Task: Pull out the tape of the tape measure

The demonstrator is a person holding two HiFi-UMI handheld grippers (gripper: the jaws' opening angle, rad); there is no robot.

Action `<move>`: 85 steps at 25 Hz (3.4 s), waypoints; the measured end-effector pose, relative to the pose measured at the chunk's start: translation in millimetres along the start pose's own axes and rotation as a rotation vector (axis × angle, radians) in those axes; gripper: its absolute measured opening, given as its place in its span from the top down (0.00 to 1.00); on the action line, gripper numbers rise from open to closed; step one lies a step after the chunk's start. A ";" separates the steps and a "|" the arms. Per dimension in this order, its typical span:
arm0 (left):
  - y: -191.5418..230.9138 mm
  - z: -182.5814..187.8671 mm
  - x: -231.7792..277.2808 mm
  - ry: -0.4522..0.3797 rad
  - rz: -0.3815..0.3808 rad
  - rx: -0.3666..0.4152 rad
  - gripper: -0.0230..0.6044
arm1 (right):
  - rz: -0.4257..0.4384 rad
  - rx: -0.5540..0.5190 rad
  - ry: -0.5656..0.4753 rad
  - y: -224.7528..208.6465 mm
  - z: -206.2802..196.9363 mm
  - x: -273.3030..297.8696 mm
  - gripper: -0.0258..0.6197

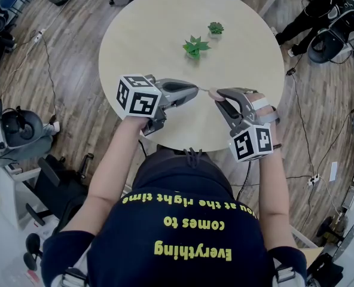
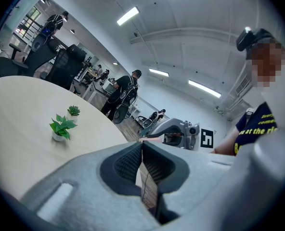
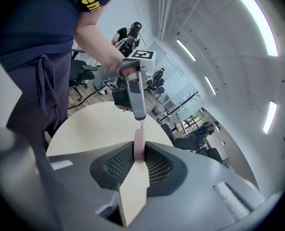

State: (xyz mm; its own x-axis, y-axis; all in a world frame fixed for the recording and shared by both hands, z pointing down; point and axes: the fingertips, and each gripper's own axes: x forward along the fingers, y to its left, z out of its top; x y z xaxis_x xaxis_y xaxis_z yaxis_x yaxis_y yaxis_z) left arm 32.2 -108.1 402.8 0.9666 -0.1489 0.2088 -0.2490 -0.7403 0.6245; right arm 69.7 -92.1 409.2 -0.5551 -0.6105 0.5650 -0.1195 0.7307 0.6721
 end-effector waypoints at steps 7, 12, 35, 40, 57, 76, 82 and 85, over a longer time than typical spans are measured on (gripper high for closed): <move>-0.6 1.5 -1.0 -0.002 0.002 0.000 0.95 | -0.001 0.003 -0.001 -1.9 1.4 -1.2 0.83; -0.2 0.0 -0.6 -0.002 0.001 -0.004 0.95 | -0.002 0.012 -0.003 -1.6 2.6 -1.5 0.83; -10.1 -6.0 11.0 0.016 -0.035 -0.006 0.95 | 0.011 -0.010 -0.032 4.9 11.9 2.6 0.83; -9.5 -6.9 12.3 0.012 -0.036 -0.013 0.95 | 0.016 -0.012 -0.034 5.8 11.0 3.2 0.83; 26.2 -6.0 -2.2 -0.082 0.107 -0.009 0.94 | 0.040 0.047 -0.006 13.4 -16.4 19.4 0.83; 75.0 -55.3 -28.1 -0.143 0.319 0.031 0.96 | 0.205 0.292 0.248 114.1 -121.1 127.6 0.83; 80.8 -66.8 -38.6 -0.148 0.352 0.004 0.96 | 0.186 0.394 0.353 127.5 -145.7 149.0 0.83; 83.4 -70.7 -42.1 -0.146 0.359 -0.004 0.96 | 0.165 0.373 0.400 131.0 -156.3 159.2 0.83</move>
State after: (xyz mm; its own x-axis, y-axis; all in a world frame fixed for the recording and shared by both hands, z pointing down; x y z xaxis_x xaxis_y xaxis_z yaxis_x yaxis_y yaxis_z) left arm -33.6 -117.2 499.3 0.8162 -0.4902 0.3059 -0.5734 -0.6215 0.5338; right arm 94.4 -141.3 662.1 -0.2445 -0.4939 0.8344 -0.3803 0.8405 0.3860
